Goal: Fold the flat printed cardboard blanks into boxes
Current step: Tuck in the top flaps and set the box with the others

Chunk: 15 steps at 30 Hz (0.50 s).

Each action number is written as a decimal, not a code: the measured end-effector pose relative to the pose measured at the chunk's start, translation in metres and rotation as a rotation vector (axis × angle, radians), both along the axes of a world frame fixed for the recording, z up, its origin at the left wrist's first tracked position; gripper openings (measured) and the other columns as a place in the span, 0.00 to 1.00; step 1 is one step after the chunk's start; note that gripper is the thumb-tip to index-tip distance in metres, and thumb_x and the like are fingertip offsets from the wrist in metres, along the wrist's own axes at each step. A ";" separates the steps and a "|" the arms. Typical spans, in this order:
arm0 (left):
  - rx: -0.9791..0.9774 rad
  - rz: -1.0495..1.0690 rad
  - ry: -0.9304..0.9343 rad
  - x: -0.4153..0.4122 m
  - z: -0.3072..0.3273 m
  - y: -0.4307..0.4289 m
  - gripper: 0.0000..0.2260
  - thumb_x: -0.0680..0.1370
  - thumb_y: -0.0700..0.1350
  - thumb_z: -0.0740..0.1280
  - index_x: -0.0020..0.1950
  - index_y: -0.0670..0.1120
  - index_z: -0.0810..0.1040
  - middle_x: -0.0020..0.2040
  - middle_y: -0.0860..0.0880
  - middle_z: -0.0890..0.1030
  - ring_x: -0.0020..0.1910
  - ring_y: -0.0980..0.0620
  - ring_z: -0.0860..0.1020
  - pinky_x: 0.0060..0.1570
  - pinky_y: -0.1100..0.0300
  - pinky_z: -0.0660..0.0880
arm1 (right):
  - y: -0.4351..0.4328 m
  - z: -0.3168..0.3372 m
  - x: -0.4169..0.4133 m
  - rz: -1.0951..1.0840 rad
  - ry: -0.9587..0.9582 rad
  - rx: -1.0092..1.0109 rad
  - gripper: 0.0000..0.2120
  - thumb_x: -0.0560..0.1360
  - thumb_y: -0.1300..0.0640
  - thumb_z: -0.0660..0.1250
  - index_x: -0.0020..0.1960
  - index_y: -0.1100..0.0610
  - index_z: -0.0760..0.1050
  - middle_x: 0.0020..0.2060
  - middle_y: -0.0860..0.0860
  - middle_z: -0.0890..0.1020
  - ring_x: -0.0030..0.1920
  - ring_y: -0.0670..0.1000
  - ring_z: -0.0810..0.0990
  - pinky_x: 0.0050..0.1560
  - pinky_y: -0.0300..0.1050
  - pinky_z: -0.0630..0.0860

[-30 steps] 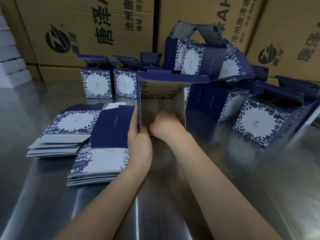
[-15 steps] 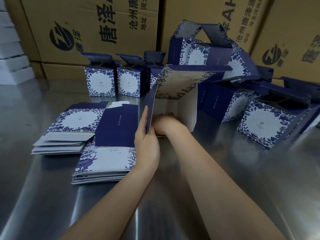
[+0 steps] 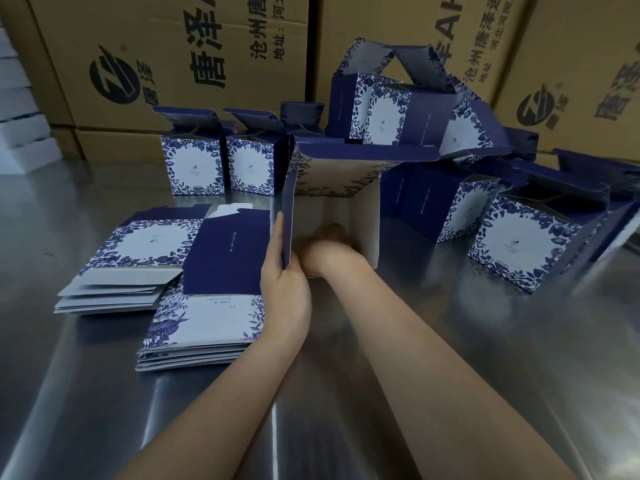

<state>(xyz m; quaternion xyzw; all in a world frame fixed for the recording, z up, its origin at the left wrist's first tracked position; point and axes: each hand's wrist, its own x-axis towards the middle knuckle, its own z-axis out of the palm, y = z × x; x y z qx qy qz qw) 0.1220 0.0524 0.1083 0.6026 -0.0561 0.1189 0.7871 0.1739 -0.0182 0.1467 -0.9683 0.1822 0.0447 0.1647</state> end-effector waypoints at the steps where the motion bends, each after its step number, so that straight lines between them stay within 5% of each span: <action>1: -0.009 0.005 0.000 0.001 -0.002 0.000 0.27 0.80 0.31 0.53 0.76 0.53 0.68 0.72 0.55 0.73 0.72 0.57 0.69 0.73 0.54 0.66 | 0.001 0.001 -0.001 0.002 -0.018 0.020 0.31 0.79 0.47 0.60 0.76 0.61 0.57 0.72 0.60 0.62 0.71 0.61 0.65 0.69 0.57 0.68; 5: -0.022 0.017 0.004 0.002 -0.003 0.000 0.27 0.81 0.33 0.53 0.76 0.55 0.68 0.71 0.56 0.74 0.70 0.59 0.70 0.72 0.55 0.67 | 0.004 0.009 -0.009 0.179 -0.160 -0.128 0.20 0.80 0.50 0.60 0.69 0.59 0.69 0.66 0.59 0.70 0.65 0.61 0.72 0.65 0.56 0.72; 11: -0.054 0.021 0.013 0.004 -0.003 0.002 0.26 0.80 0.32 0.53 0.75 0.52 0.70 0.70 0.54 0.75 0.71 0.56 0.71 0.73 0.52 0.66 | 0.007 0.013 -0.006 0.335 -0.180 -0.255 0.20 0.79 0.50 0.62 0.68 0.57 0.68 0.61 0.58 0.76 0.61 0.61 0.75 0.52 0.51 0.70; 15: -0.059 0.028 0.036 0.005 -0.002 0.002 0.23 0.82 0.34 0.54 0.74 0.50 0.71 0.70 0.51 0.75 0.71 0.53 0.71 0.73 0.50 0.66 | 0.011 0.010 0.003 0.352 -0.020 -0.167 0.23 0.78 0.50 0.62 0.71 0.54 0.63 0.64 0.56 0.74 0.63 0.62 0.73 0.61 0.58 0.71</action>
